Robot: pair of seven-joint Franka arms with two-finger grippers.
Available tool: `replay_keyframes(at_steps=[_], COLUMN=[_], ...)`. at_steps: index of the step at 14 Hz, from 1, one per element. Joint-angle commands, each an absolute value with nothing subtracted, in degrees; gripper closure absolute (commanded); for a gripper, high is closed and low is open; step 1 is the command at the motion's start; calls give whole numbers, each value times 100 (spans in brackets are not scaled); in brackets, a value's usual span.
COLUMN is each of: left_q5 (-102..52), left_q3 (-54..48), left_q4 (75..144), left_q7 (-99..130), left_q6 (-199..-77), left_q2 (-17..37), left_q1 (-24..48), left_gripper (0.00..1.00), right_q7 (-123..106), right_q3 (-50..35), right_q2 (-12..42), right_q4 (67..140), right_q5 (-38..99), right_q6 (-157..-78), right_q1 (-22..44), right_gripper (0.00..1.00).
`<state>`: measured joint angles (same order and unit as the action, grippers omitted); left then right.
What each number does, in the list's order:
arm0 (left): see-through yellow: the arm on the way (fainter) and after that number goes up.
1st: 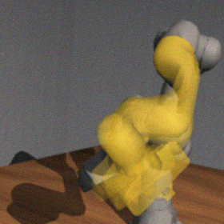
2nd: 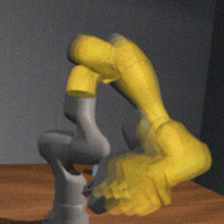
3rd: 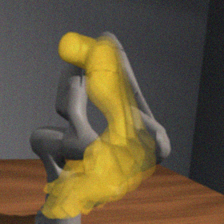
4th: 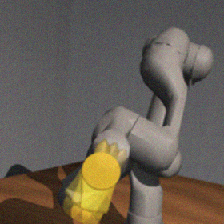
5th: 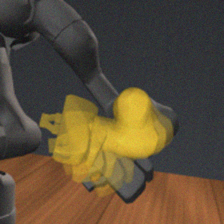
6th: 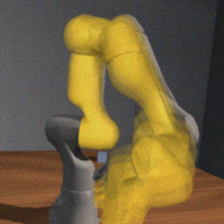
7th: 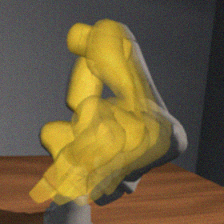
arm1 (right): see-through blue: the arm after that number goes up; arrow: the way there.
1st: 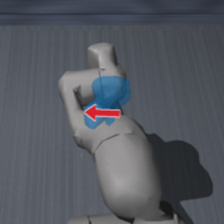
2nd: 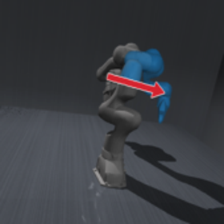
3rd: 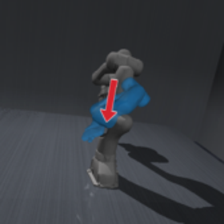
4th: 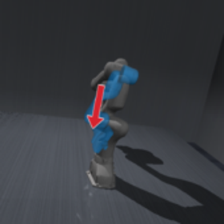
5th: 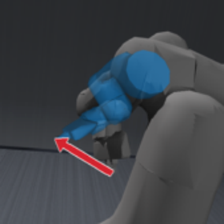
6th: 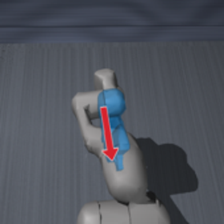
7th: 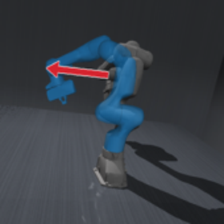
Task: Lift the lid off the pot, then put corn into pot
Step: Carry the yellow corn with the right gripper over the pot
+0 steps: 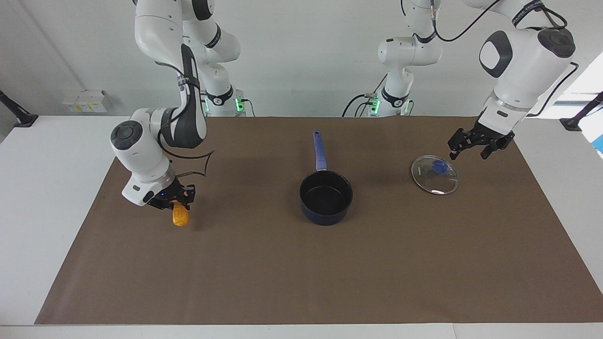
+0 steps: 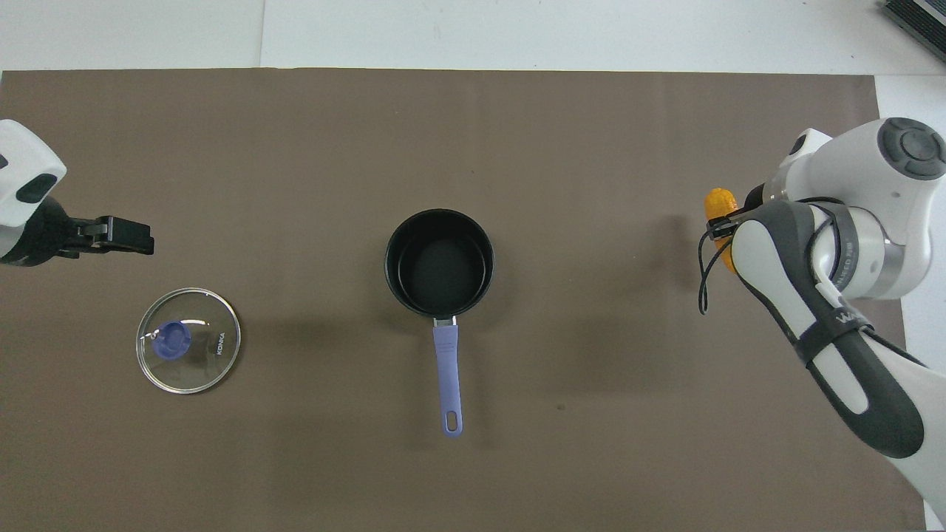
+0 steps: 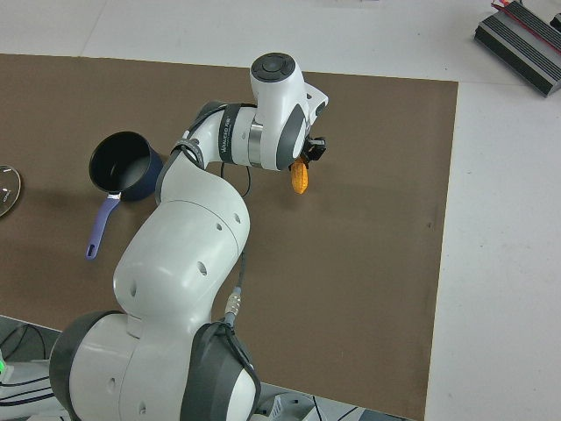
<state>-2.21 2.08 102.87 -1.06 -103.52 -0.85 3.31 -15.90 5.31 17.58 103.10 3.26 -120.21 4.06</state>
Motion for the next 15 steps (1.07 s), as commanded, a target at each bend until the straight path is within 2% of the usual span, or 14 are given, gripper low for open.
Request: replay_keyframes(at_steps=[1,6,8,11,15], left_q5=[-264,-176,-80,-17,-35], left_q3=[220,176,158,141,141], left_q4=[9730,9115,8895,8938,8947], left_q7=[-308,-378,-387,-501,-492], left_q6=[-9740,-9072,-8816,-8833,-8877], left_q2=[167,176,176,106,97], left_q1=[316,334,343,343,334], left_gripper=[0,0,0,0,0], right_q7=[-943,463,1349,2353,3408], right_q3=[440,439,439,439,404], right_q2=[1539,1476,1494,1564,2064], right_q4=[9872,8957,8886,8728,8376], right_q5=[343,290,342,395,448], right_q6=[-11349,-10302,-10292,-10424,-10896], right_q1=[649,1422,1940,2477,3224], right_gripper=[100,100,100,100,100])
